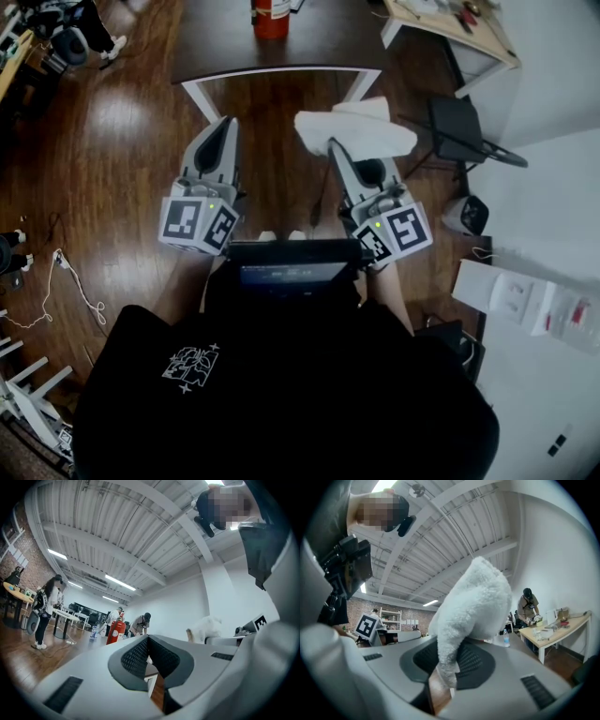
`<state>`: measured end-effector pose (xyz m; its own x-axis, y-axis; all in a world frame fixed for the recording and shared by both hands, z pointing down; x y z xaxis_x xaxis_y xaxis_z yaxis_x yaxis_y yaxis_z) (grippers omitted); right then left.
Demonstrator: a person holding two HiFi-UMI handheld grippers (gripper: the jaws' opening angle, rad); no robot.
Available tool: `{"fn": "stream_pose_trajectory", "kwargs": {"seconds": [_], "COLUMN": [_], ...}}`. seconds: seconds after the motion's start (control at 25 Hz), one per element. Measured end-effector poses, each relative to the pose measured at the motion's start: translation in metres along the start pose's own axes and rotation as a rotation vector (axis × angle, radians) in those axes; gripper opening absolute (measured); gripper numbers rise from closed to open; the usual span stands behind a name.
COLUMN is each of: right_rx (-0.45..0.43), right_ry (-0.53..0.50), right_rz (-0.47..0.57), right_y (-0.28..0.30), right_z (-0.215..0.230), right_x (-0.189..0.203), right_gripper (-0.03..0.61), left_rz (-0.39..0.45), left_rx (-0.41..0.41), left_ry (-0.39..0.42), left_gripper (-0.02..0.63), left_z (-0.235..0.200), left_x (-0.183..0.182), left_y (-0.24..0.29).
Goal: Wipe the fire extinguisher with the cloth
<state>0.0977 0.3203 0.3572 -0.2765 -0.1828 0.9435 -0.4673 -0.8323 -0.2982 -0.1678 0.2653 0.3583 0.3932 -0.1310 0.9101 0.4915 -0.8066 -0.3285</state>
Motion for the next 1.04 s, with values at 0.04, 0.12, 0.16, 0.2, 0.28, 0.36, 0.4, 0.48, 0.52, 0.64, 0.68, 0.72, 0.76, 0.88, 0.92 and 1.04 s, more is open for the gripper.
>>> {"fn": "stream_pose_trajectory", "kwargs": {"seconds": [0.04, 0.12, 0.16, 0.2, 0.28, 0.36, 0.4, 0.48, 0.52, 0.64, 0.68, 0.72, 0.76, 0.88, 0.92, 1.04], "right_rx": [0.001, 0.001, 0.0, 0.001, 0.003, -0.001, -0.003, -0.007, -0.008, -0.009, -0.009, -0.009, -0.008, -0.006, -0.006, -0.002], "right_ry": [-0.009, -0.026, -0.029, -0.029, -0.027, -0.03, -0.032, -0.034, -0.034, -0.036, -0.036, -0.036, -0.036, -0.035, -0.034, -0.033], "right_rz": [-0.003, -0.012, -0.013, -0.012, -0.007, -0.006, -0.007, -0.01, -0.01, -0.007, -0.006, -0.005, -0.004, -0.001, -0.002, -0.007], "right_y": [0.0002, 0.0004, 0.0003, 0.0, -0.0005, 0.0002, 0.0007, 0.0015, 0.0017, 0.0018, 0.0018, 0.0017, 0.0017, 0.0019, 0.0015, 0.0002], "right_z": [-0.0001, -0.0003, -0.0003, -0.0003, -0.0002, -0.0006, -0.001, -0.0014, -0.0013, -0.001, -0.001, -0.0009, -0.0008, -0.0002, 0.0, 0.0008], "right_x": [-0.0005, -0.0014, -0.0014, -0.0013, -0.001, -0.0013, -0.0017, -0.0024, -0.0028, -0.0041, -0.0044, -0.0047, -0.0048, -0.0037, -0.0031, -0.0014], "right_gripper": [0.1, 0.1, 0.1, 0.1, 0.1, 0.1, 0.1, 0.1, 0.1, 0.1, 0.1, 0.1, 0.1, 0.1, 0.1, 0.1], "left_rz": [0.001, 0.005, 0.005, 0.005, 0.005, 0.004, 0.005, 0.009, 0.011, 0.013, 0.012, 0.011, 0.011, 0.01, 0.009, 0.008], "left_rx": [0.001, 0.002, 0.003, 0.003, 0.003, 0.003, 0.002, 0.002, 0.003, 0.006, 0.006, 0.005, 0.005, 0.005, 0.005, 0.007], "left_ry": [0.0, 0.001, 0.002, 0.003, 0.004, 0.005, 0.005, 0.006, 0.006, 0.007, 0.007, 0.007, 0.007, 0.008, 0.007, 0.004], "left_gripper": [0.0, 0.0, 0.0, 0.0, 0.0, 0.0, 0.0, 0.0, 0.0, 0.0, 0.0, 0.0, 0.0, 0.0, 0.0, 0.0], "left_z": [-0.0001, 0.0004, 0.0007, 0.0009, 0.0008, 0.0003, 0.0002, 0.0003, 0.0007, 0.0022, 0.0025, 0.0027, 0.0025, 0.0013, 0.0011, 0.0011], "left_x": [-0.0009, -0.0018, -0.0017, -0.0013, -0.0007, -0.0012, -0.0017, -0.0028, -0.0034, -0.0043, -0.0043, -0.0041, -0.0037, -0.0021, -0.0016, -0.0001], "left_y": [0.0007, 0.0012, 0.0009, 0.0004, -0.0004, -0.0005, -0.0004, 0.0003, 0.0009, 0.0011, 0.0006, 0.0002, -0.0001, 0.0005, 0.0007, 0.0011]}}
Point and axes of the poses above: the fingertips, and each gripper's own axes: y forward along the fingers, z to its right, x out of its underside, the point moved 10 cm from there along -y, backward along the fingers, and after that the axes turned 15 degrees about z, right-handed, at the moved point
